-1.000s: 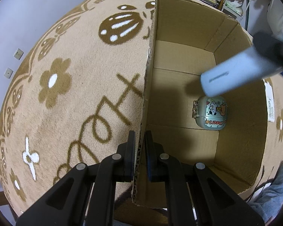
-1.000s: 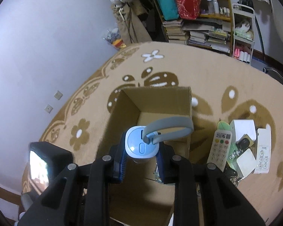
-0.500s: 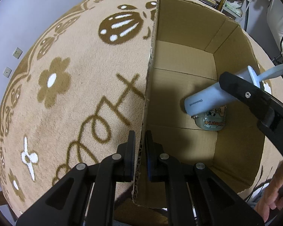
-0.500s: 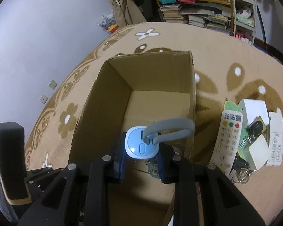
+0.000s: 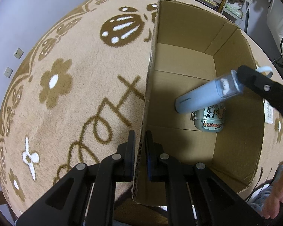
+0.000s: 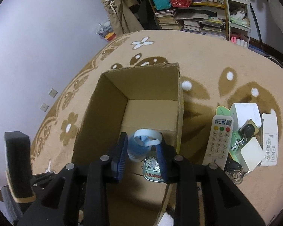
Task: Organize rigid objects
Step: 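Open the right gripper and move it back toward the remaining items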
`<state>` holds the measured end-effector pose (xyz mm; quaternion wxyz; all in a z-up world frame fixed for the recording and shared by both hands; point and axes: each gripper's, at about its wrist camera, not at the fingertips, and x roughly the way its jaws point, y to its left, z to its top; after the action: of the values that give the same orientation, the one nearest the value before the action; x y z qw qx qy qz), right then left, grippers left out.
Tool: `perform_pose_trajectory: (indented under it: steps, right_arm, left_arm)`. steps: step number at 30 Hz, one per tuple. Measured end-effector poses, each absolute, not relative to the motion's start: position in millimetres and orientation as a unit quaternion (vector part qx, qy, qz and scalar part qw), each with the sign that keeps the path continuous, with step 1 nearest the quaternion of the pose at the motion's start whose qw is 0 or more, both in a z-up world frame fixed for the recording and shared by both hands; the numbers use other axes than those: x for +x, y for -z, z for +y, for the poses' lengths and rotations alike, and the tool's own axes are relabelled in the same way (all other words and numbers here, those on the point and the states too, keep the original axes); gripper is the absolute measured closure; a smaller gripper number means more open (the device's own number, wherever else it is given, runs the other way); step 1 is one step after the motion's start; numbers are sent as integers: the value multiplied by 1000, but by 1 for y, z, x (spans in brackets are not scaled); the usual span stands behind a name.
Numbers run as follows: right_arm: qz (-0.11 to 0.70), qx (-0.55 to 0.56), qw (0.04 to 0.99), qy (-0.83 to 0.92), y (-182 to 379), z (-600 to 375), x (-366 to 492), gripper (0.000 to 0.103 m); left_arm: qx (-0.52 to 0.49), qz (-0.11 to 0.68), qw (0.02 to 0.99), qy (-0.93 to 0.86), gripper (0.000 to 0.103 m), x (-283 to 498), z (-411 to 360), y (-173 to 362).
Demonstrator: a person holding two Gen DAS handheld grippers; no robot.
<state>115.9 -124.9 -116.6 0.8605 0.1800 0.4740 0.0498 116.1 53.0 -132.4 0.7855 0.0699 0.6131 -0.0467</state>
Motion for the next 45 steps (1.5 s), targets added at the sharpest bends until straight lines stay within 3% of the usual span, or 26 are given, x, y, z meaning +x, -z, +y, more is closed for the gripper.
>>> perform_pose_trajectory:
  steps: [5, 7, 9, 11, 13, 28, 45]
  right_arm:
    - [449, 157, 879, -34, 96, -128, 105, 40]
    - [442, 144, 885, -28, 90, -129, 104, 37]
    - [442, 132, 887, -21, 85, -132, 103, 27]
    - [441, 127, 889, -7, 82, -137, 101, 7]
    - [432, 131, 892, 0, 79, -144, 95, 1]
    - [427, 159, 888, 67, 92, -194, 61, 0]
    - [467, 170, 864, 80, 154, -206, 63, 0]
  left_arm:
    - [68, 614, 785, 47, 94, 117, 54, 132]
    - [68, 614, 785, 47, 94, 117, 54, 132]
    - [65, 614, 786, 47, 94, 117, 54, 132]
    - [64, 613, 786, 49, 94, 117, 55, 131]
    - [63, 613, 786, 49, 94, 118, 56, 130]
    - [66, 609, 789, 49, 94, 117, 55, 129]
    - [63, 611, 788, 47, 94, 118, 56, 129]
